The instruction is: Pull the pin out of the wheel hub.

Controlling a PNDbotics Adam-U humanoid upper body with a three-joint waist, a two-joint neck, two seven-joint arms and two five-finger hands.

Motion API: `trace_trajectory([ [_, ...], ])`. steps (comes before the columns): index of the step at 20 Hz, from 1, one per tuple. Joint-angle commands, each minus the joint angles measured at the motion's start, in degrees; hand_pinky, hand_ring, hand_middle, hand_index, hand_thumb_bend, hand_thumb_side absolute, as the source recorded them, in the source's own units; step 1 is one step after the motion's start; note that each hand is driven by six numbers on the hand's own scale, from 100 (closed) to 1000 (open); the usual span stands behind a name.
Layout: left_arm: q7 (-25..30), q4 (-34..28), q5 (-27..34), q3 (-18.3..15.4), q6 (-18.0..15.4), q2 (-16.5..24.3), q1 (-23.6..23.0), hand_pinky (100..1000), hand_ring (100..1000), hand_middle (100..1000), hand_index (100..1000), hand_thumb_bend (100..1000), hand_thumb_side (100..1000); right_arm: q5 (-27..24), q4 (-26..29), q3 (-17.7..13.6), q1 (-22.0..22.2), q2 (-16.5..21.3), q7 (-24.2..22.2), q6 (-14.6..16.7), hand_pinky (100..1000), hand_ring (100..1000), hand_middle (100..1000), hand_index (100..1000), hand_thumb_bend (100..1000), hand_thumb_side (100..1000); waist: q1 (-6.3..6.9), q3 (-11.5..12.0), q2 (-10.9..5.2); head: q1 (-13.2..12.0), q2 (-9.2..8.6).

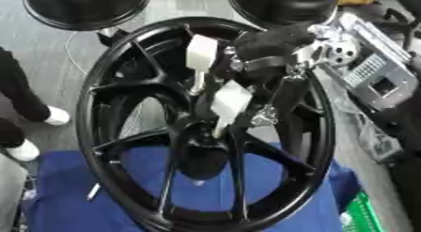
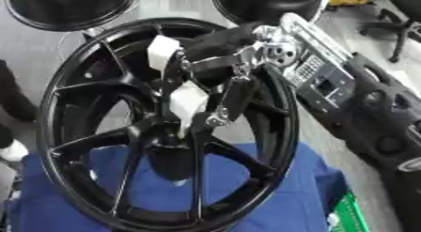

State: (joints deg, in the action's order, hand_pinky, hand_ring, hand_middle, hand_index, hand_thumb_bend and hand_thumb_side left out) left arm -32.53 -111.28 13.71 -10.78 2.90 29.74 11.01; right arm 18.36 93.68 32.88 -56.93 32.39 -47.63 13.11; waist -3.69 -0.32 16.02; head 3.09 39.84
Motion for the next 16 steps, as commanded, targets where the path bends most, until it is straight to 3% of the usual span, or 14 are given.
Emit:
trace_trajectory([
  [1, 0.12, -1.21, -0.44, -0.33, 0.05, 1.14, 0.05, 805, 747, 753, 774, 154, 675, -0.57, -0.6, -0.2, -0.34, 0.66, 0.2, -0.72, 779, 559, 600, 736, 169, 100, 0.3, 0.03, -0.82, 0.21, -0.53],
  [6, 0.15, -1.21, -0.5, -0.26, 0.13, 1.16, -0.01, 805, 747, 753, 772, 148, 676, -1.65, -0.82, -0.17, -0.27, 0.56, 0.94, -1.79, 767, 544, 589, 727, 120, 100, 0.37, 0.1, -0.83, 0.35, -0.57],
  [16, 0.19, -1.22, -0.75, -0.29, 0.27, 1.4, -0.08, 806, 747, 753, 771, 147, 678, -3.26, 1.2, -0.99, -1.15, 1.55, 1.42, -3.93, 739, 507, 566, 706, 124, 100, 0.26, -0.14, -1.12, 0.21, -0.33],
])
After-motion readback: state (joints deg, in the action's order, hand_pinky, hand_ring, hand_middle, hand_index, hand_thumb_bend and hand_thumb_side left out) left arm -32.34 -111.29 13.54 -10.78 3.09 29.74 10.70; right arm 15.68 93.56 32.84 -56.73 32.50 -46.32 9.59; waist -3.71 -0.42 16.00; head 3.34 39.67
